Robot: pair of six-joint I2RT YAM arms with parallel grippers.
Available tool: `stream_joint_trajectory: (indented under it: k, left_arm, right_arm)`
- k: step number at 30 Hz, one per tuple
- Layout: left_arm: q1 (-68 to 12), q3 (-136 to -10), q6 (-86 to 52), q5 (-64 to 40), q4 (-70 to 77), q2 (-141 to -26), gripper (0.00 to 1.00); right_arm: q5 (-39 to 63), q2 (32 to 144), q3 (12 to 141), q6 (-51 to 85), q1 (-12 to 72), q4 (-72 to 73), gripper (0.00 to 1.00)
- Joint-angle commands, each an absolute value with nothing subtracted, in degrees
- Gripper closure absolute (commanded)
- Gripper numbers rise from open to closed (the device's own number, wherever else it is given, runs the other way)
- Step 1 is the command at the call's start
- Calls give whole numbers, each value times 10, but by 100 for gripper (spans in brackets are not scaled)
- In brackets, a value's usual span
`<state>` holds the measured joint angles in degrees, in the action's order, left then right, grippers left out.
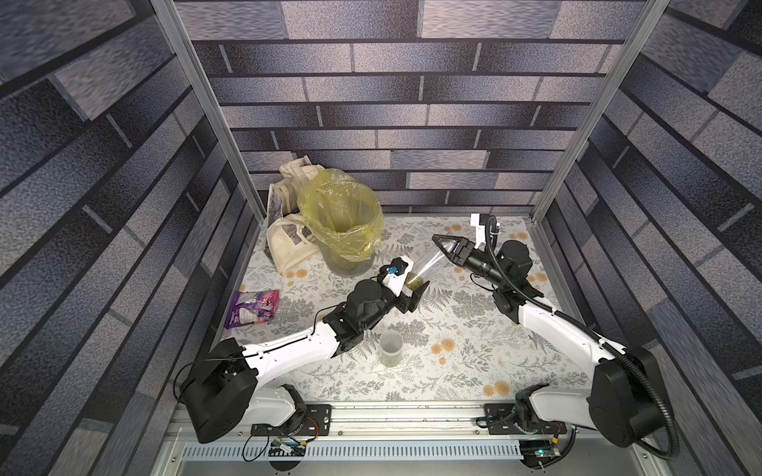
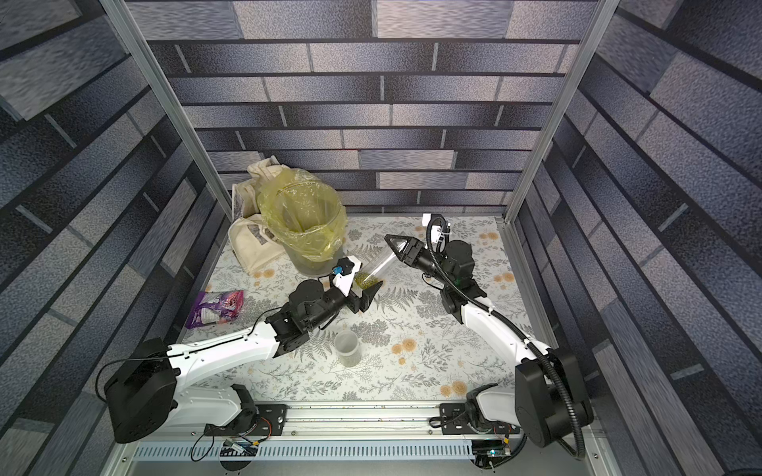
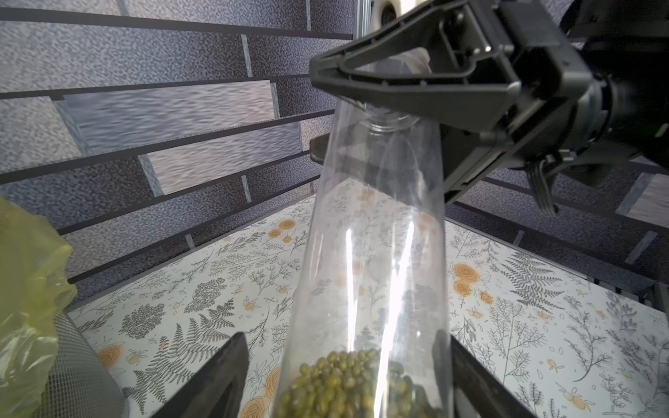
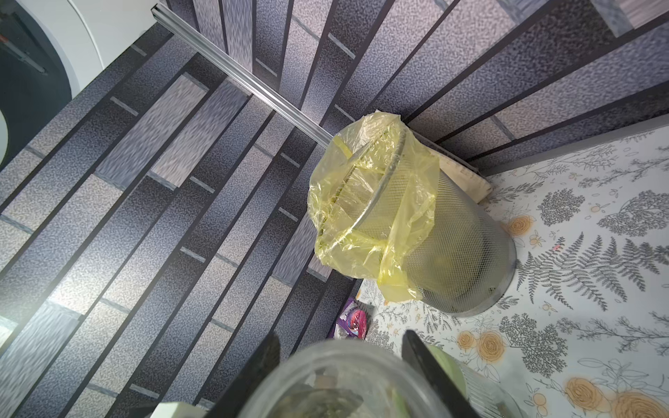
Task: Empty moldy mung beans from jars
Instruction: Pour the moldy mung beans from the jar into the trash bin.
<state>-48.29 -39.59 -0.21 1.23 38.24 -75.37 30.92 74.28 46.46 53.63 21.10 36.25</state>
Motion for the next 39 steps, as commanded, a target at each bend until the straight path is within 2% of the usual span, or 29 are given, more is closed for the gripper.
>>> stream_joint_trajectory:
  k: [1,14,25,39]
  left_arm:
    - [-469,-379,-45,-11,488,-742,22]
    - [-455,-384,-114,-44,587,-794,24]
    - [-455,-395,-160,-46,633,-839,17]
    - [-433,-444,-153,-99,643,-871,22]
  right_arm:
    - [309,726,476,538,211,358,67]
    - [306,737,465,585,210,424,67]
    - [303,735,458,600,209,445,67]
    - [295,740,454,615,209,473,67]
